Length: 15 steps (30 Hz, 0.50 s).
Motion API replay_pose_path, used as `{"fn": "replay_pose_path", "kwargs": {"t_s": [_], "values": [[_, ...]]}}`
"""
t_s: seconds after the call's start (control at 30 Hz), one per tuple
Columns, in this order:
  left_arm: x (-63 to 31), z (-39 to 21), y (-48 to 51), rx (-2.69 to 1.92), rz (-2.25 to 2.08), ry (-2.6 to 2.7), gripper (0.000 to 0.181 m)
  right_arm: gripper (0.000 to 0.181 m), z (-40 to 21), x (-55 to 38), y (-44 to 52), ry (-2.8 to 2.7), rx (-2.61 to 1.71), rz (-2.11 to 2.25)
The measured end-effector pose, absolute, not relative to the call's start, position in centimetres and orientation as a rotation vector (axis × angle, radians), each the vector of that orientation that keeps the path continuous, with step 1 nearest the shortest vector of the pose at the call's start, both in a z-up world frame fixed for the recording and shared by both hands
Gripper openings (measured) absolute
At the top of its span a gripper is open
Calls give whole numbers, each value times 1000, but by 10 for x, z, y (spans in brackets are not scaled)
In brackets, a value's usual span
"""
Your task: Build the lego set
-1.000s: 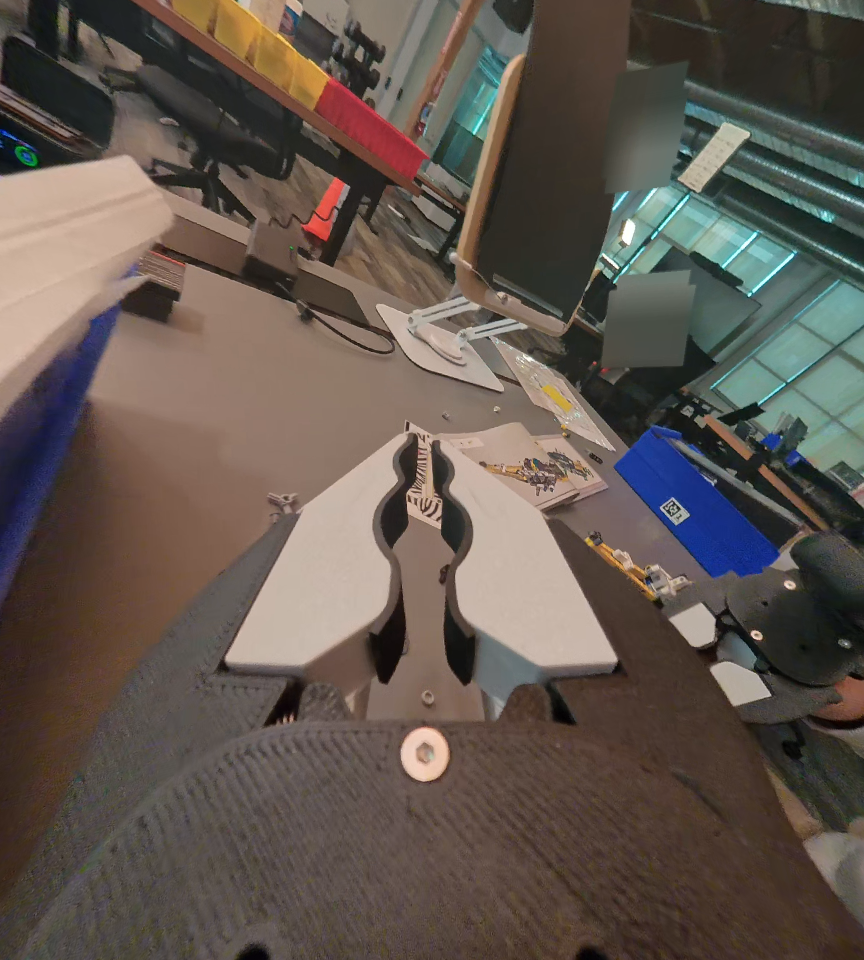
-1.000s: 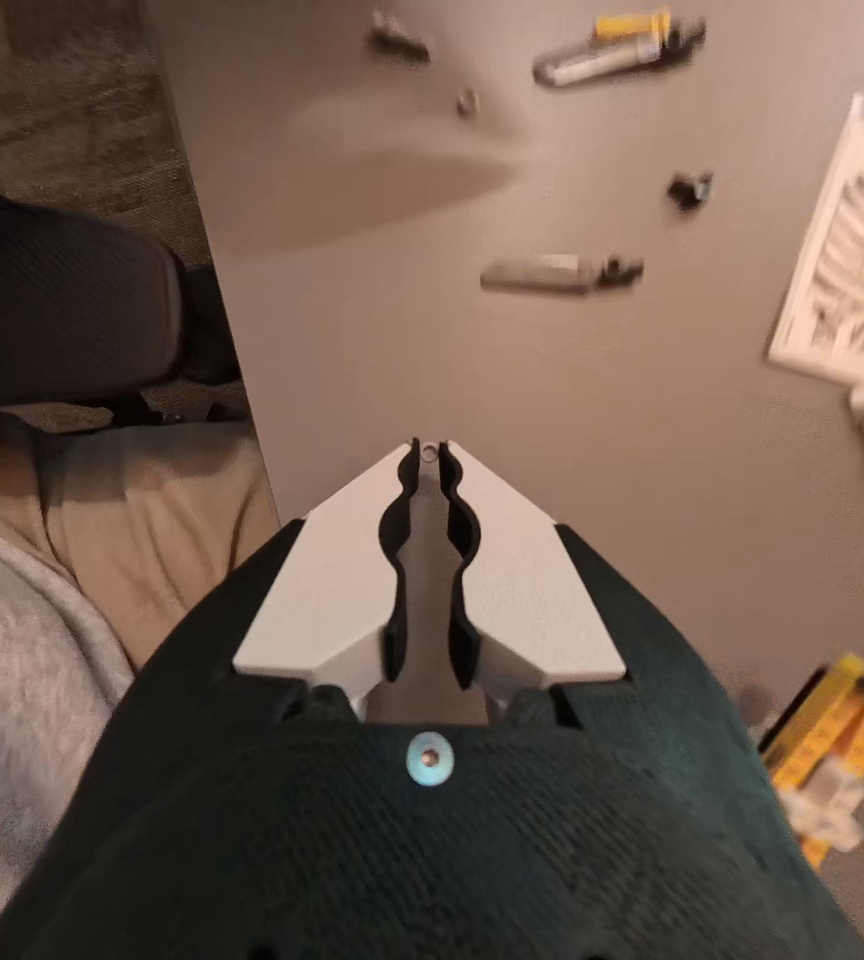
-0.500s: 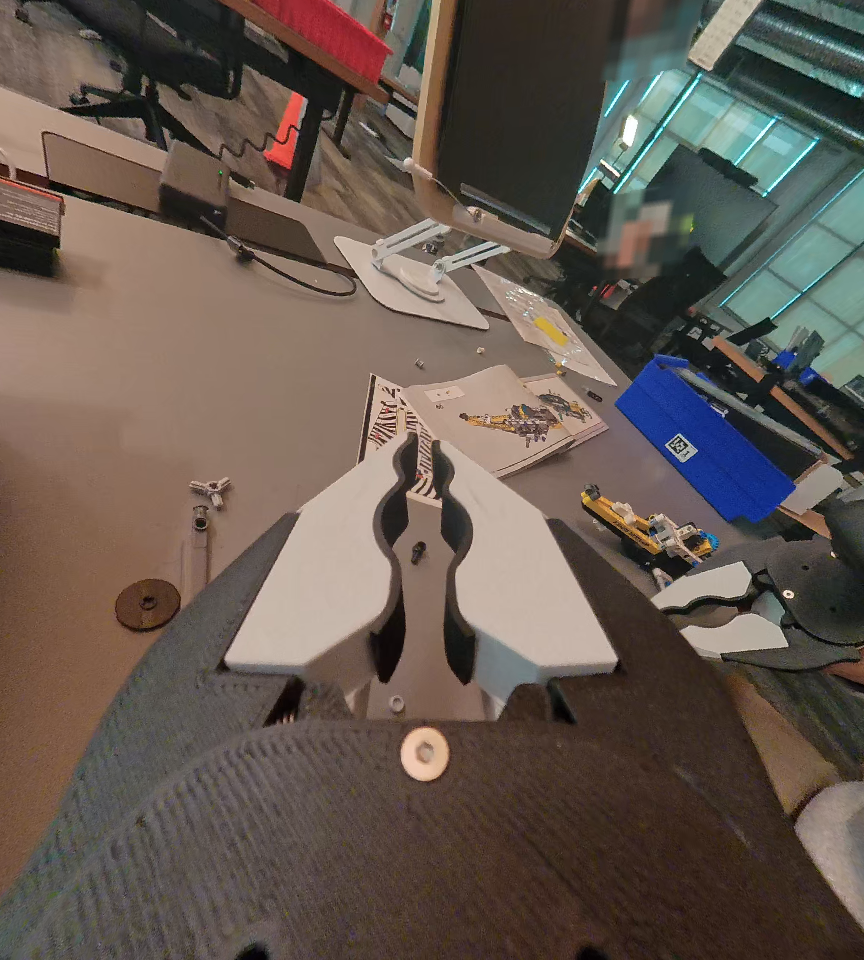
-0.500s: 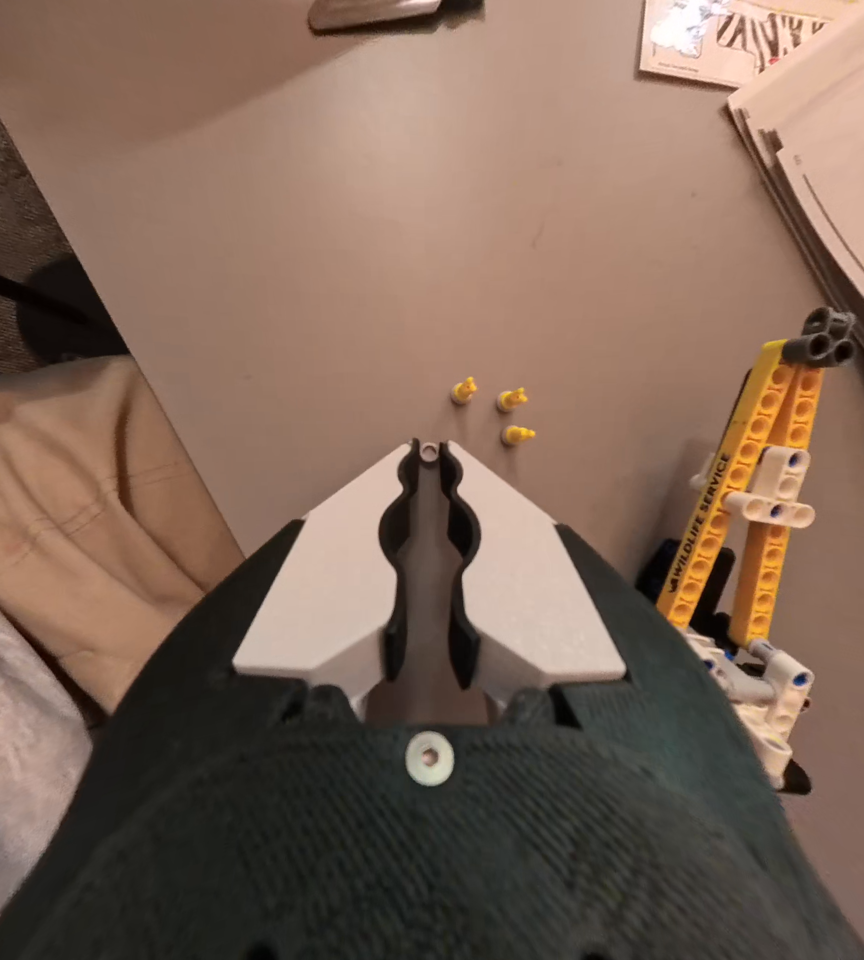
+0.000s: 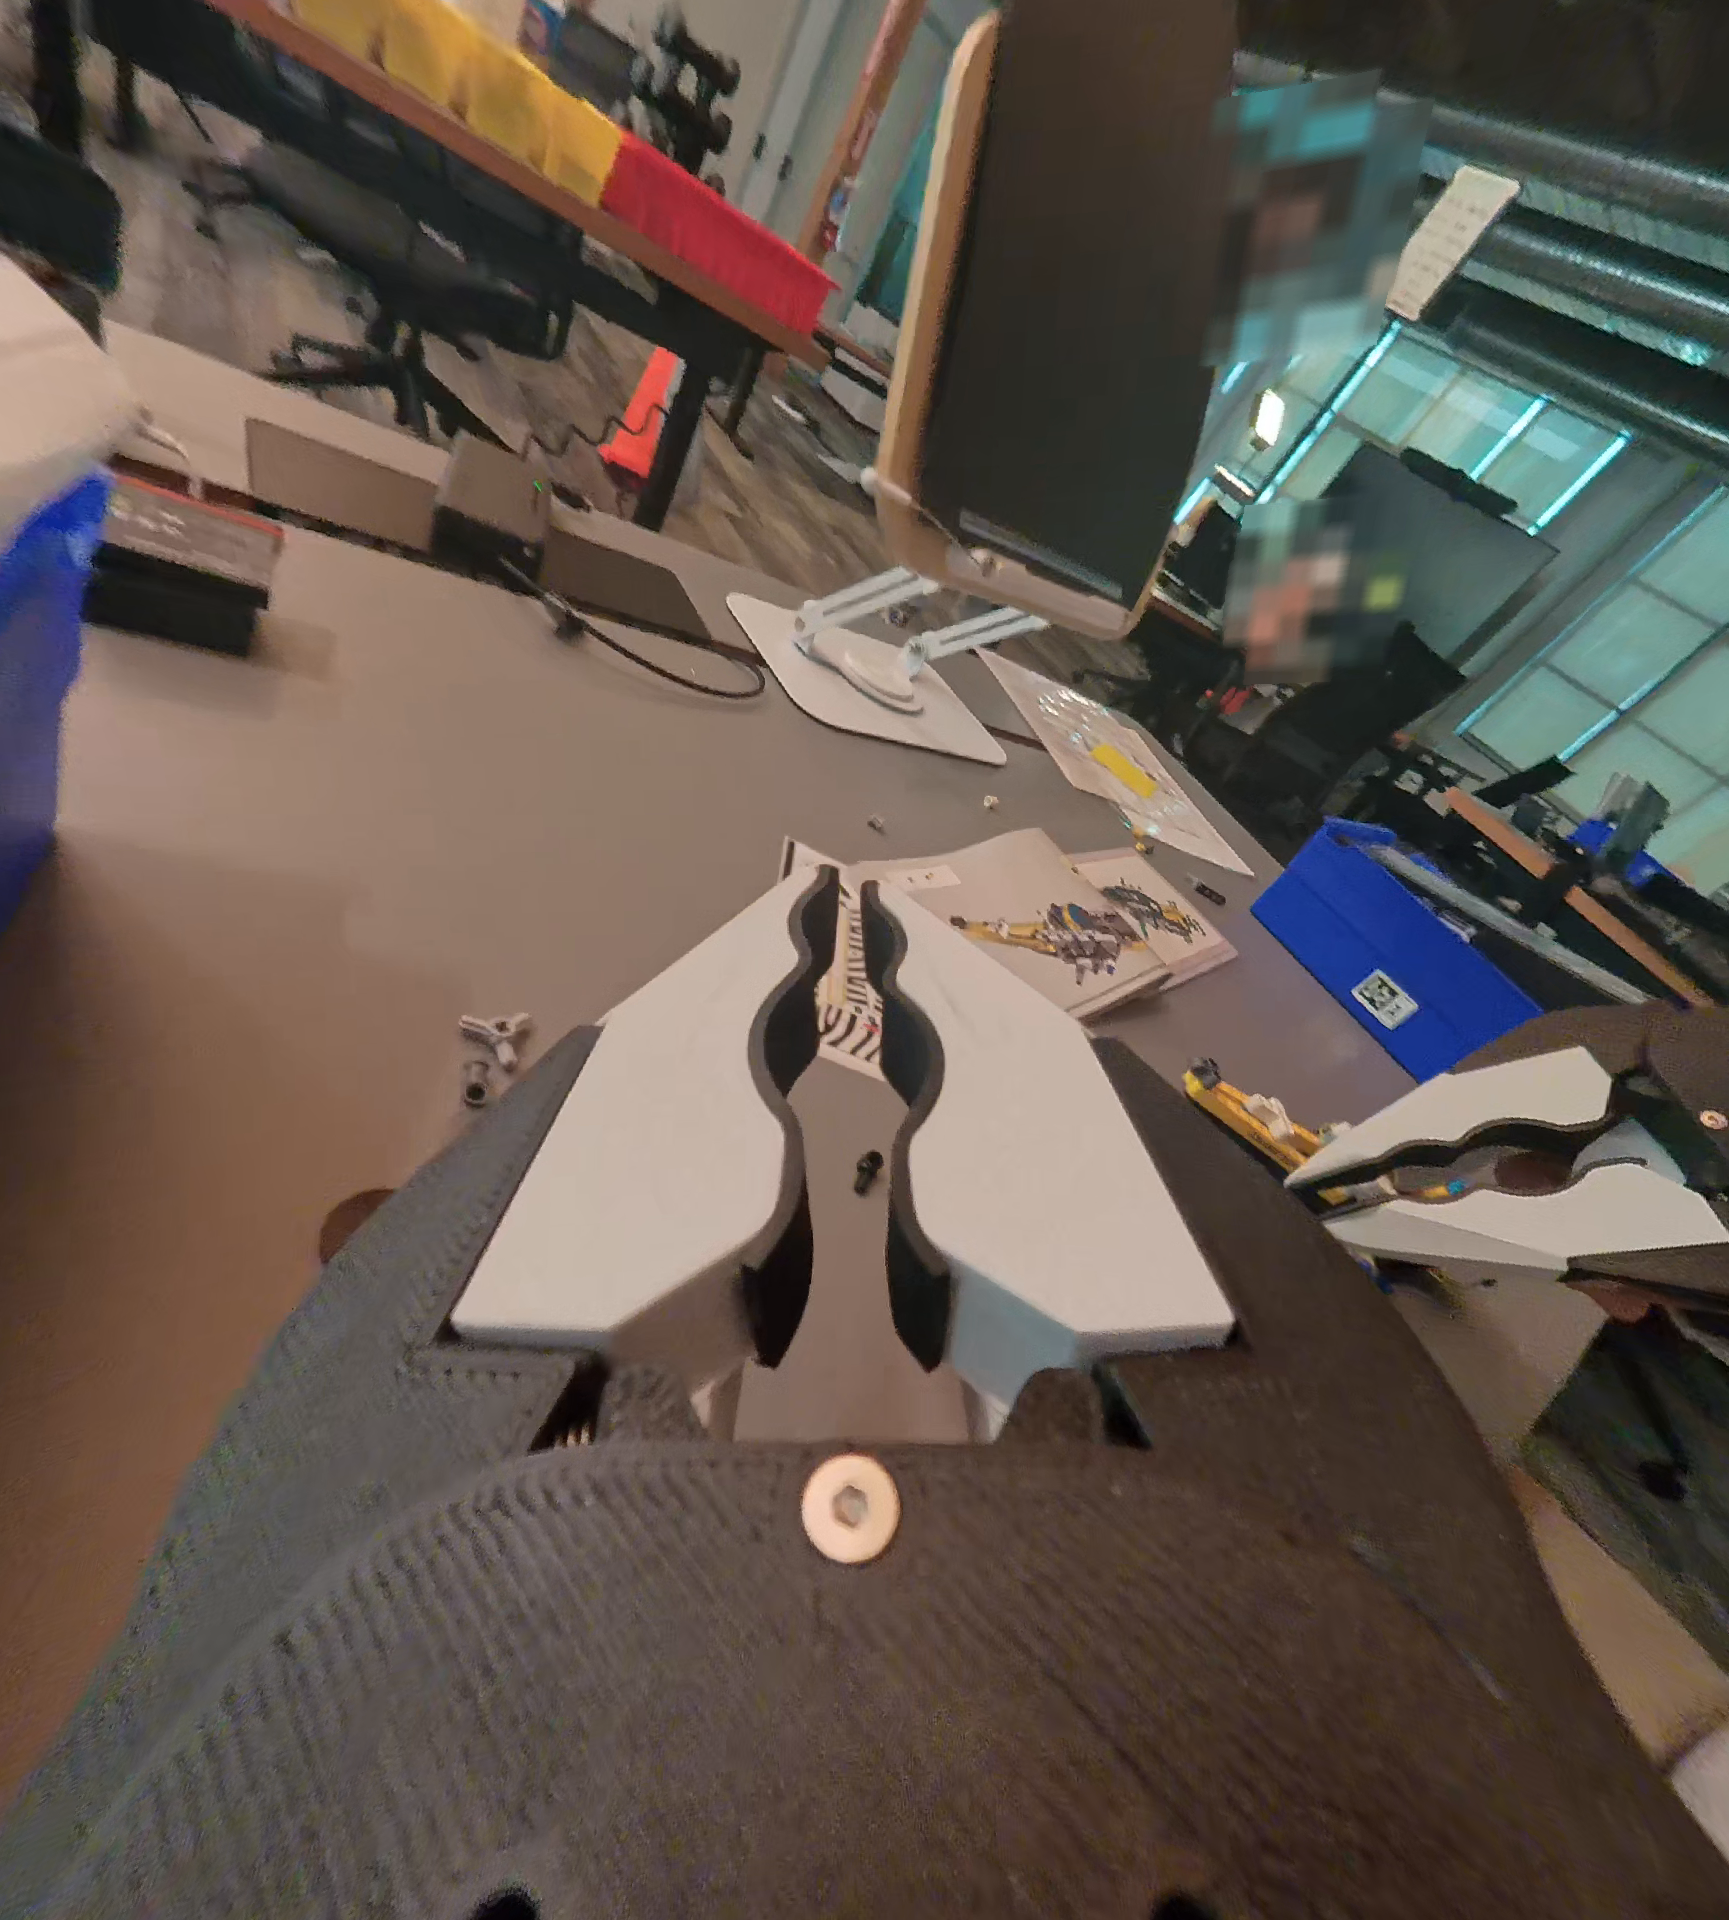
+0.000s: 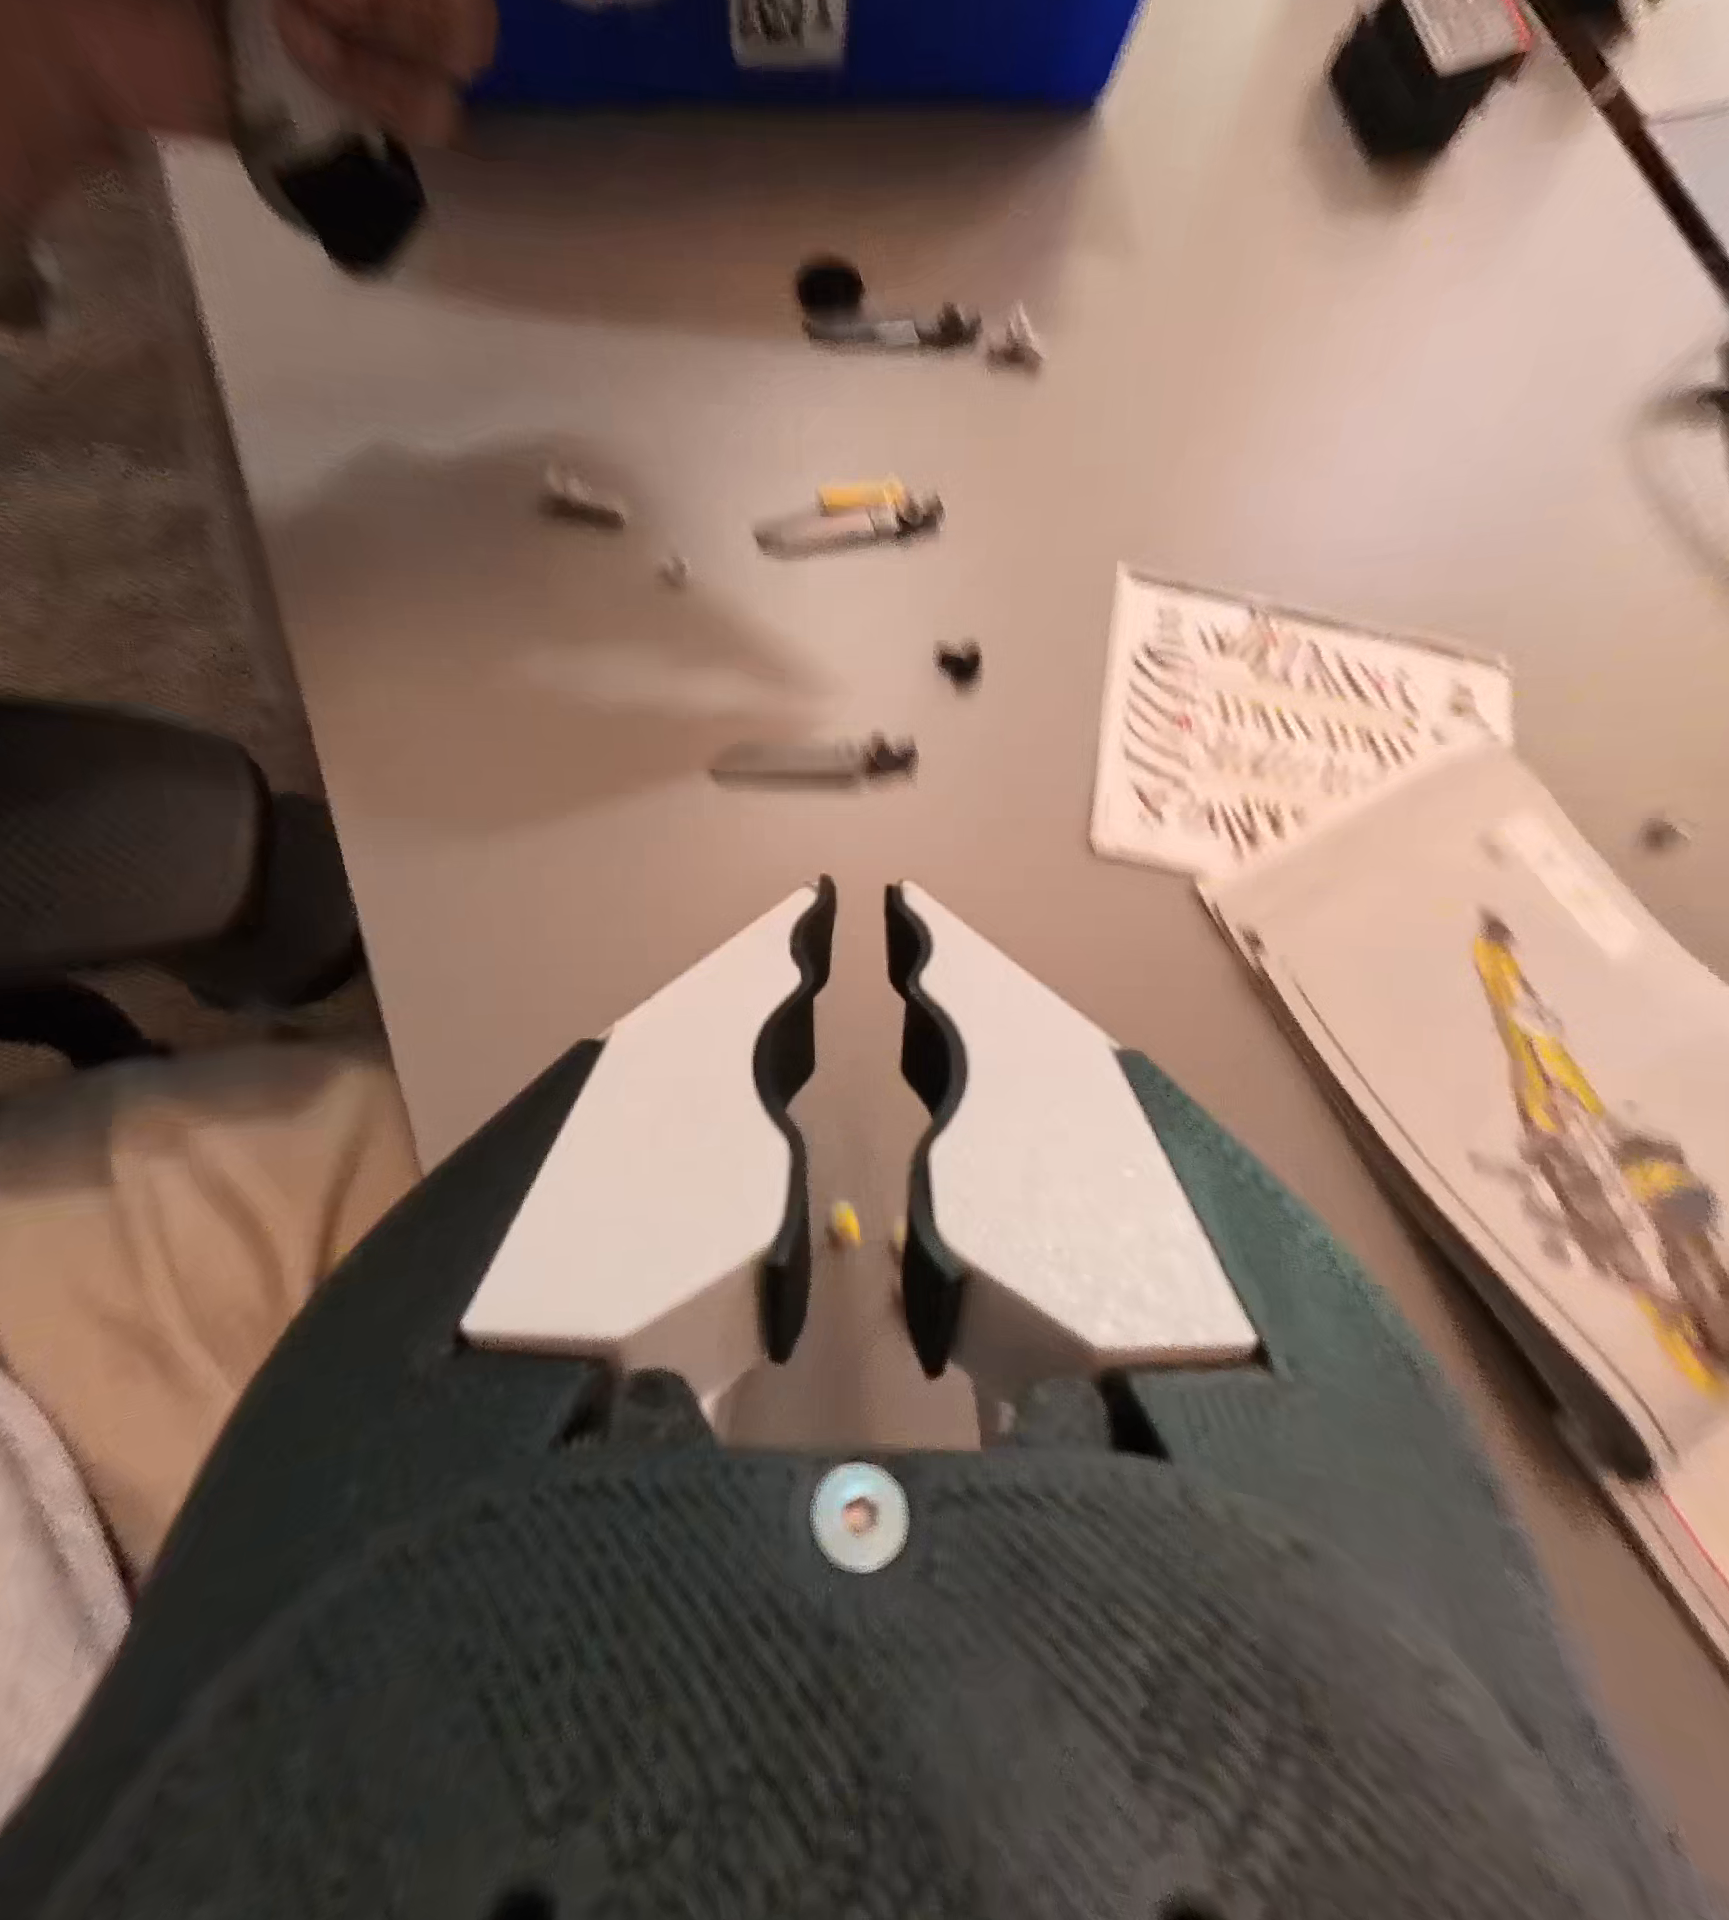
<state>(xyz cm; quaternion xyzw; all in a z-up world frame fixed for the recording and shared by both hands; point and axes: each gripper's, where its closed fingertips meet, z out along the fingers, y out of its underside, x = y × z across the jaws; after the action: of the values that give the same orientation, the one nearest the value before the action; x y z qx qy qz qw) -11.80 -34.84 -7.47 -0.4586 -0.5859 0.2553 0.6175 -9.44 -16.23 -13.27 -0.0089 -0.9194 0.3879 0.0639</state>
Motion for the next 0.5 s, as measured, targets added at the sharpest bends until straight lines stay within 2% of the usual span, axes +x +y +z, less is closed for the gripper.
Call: {"fn": "replay_pose_path", "kwargs": {"t_s": [0.17,0.4,0.5], "values": [[-107,-58,-369,-1006,722,-1355,2,13,-105,-72,-262,-3025,56,1476],[-102,-67,-388,-975,702,-1389,3,24,-181,-102,-318,-2883,745,724],[-103,-70,-390,-953,677,-1372,4,23,-187,-110,-327,-2775,1021,605]]}}
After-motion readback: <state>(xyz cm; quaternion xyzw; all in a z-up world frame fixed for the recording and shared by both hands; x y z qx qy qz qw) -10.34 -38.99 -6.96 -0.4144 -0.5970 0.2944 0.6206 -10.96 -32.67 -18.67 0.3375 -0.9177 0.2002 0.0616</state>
